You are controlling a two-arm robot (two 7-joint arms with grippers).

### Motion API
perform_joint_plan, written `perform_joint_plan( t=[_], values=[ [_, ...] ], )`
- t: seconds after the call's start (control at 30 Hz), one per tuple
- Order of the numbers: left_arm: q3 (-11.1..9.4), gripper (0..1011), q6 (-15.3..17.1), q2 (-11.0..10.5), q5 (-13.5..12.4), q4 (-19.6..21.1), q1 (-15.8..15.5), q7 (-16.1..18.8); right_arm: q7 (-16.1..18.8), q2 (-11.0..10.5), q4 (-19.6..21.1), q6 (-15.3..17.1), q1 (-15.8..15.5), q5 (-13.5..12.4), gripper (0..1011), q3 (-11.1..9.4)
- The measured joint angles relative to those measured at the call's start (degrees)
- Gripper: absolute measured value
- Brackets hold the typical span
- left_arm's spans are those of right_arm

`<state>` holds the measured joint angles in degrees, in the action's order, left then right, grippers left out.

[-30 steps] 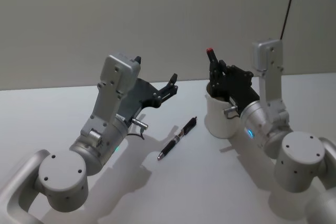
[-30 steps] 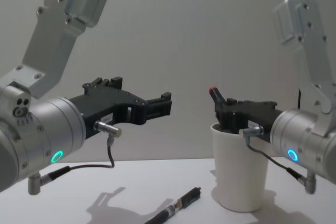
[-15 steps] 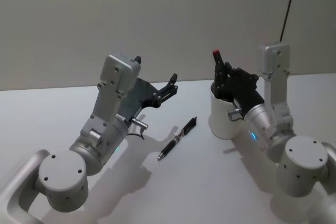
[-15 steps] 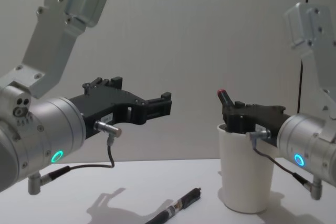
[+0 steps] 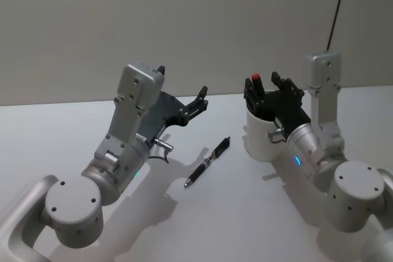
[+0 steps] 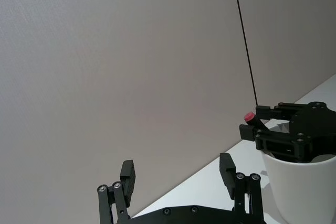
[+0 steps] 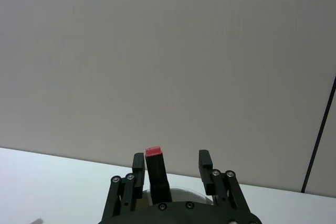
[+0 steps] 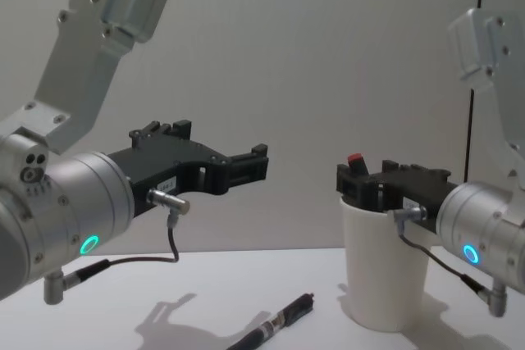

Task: Place the pen into the pen holder.

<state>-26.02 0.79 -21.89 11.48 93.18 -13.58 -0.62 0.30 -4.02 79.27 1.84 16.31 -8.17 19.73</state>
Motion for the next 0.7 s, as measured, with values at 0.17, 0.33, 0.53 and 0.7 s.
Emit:
perform_joint_plan(
  t=[0.17,0.33,0.53,0.7],
  values=[
    [0.00,1001,0.00,0.00,0.00,0.00,0.00,0.00,-0.06,-0.02,0.03,-0.03,-0.05,-0.05,750,-0.02],
    [0.00,1001,0.00,0.00,0.00,0.00,0.00,0.00,-0.04,-0.16,0.37,0.09,-0.19,-0.07,877,-0.07],
    [0.00,1001,0.00,0.00,0.00,0.00,0.00,0.00,0.51,-0.90,3.04,0.30,-1.00,-0.22,1001,-0.38],
    [0.00,1001,0.00,0.00,0.00,0.00,0.00,0.00,1.39,-2.60,8.50,0.53,-2.77,-1.81,1001,-1.22]
  ],
)
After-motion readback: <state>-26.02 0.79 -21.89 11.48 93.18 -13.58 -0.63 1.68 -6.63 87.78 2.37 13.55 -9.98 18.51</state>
